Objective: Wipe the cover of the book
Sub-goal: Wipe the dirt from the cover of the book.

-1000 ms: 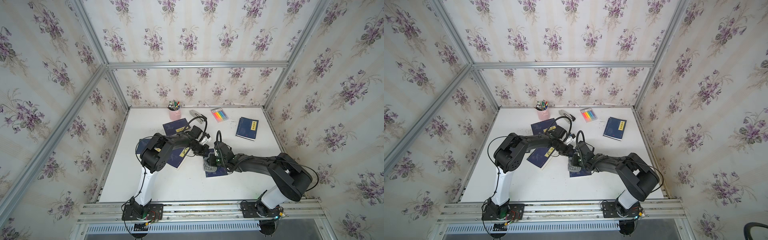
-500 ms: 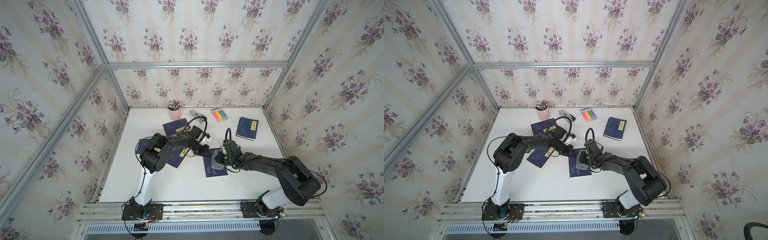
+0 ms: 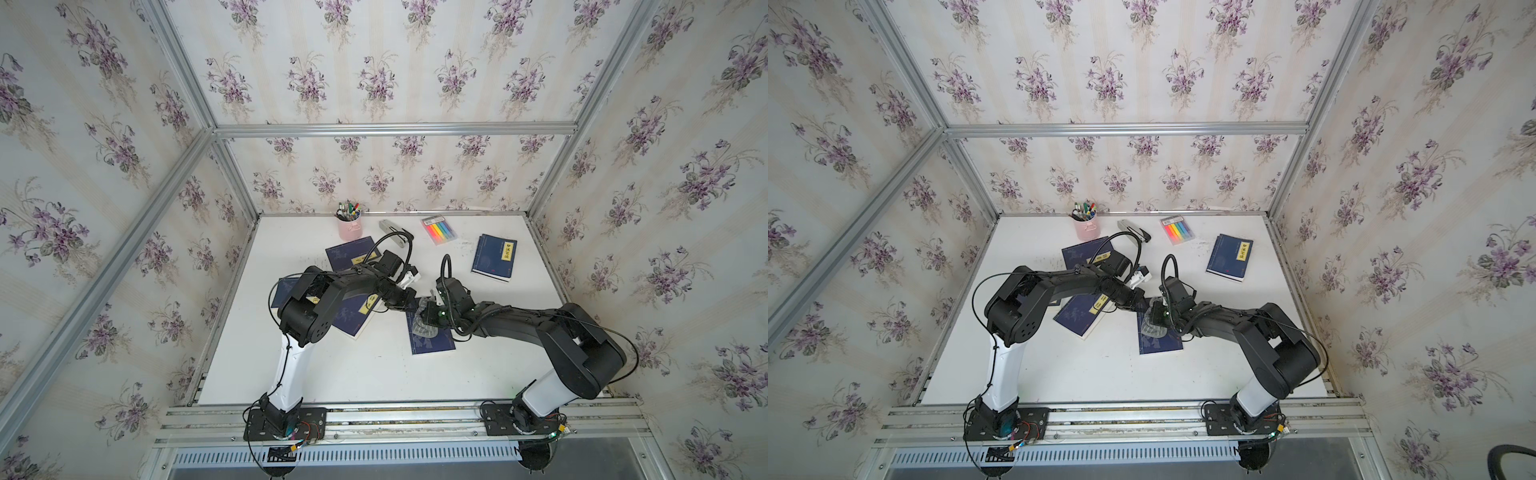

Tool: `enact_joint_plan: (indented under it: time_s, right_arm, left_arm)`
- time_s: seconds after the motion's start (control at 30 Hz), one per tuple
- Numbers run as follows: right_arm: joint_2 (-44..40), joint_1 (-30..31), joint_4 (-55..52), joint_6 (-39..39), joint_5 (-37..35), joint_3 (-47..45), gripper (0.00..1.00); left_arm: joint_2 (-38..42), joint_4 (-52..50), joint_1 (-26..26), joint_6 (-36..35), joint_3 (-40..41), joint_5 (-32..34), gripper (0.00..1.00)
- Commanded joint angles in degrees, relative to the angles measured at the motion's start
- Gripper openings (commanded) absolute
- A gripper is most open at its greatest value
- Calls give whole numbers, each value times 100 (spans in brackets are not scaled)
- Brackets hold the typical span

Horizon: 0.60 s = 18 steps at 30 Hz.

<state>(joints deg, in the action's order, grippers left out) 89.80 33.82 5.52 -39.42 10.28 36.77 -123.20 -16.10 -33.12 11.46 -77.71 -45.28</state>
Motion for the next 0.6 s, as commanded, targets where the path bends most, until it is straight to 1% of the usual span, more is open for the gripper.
enact_joint_plan:
  time_s: [0.0,0.13,0.33,0.43,0.57]
  right_arm:
    - [-192,-213,-194,69,-130,-182,0]
    - [-188,-218,-199,108,-135,-208,0]
    - [98,-214,-14,79,69,-98,0]
    - [181,-125,-18,109,88,2,0]
    - [328,204,-81,99,61,304,0]
  left_arm:
    - [18,-524,8,-110,170,1434,0]
    - [110,-458,67,-138,257,1618,0]
    - [206,-377,148,-118,380,1818,0]
    - [225,-409,181,-132,404,1908,0]
    - [49,-447,184,-75,295,1744,0]
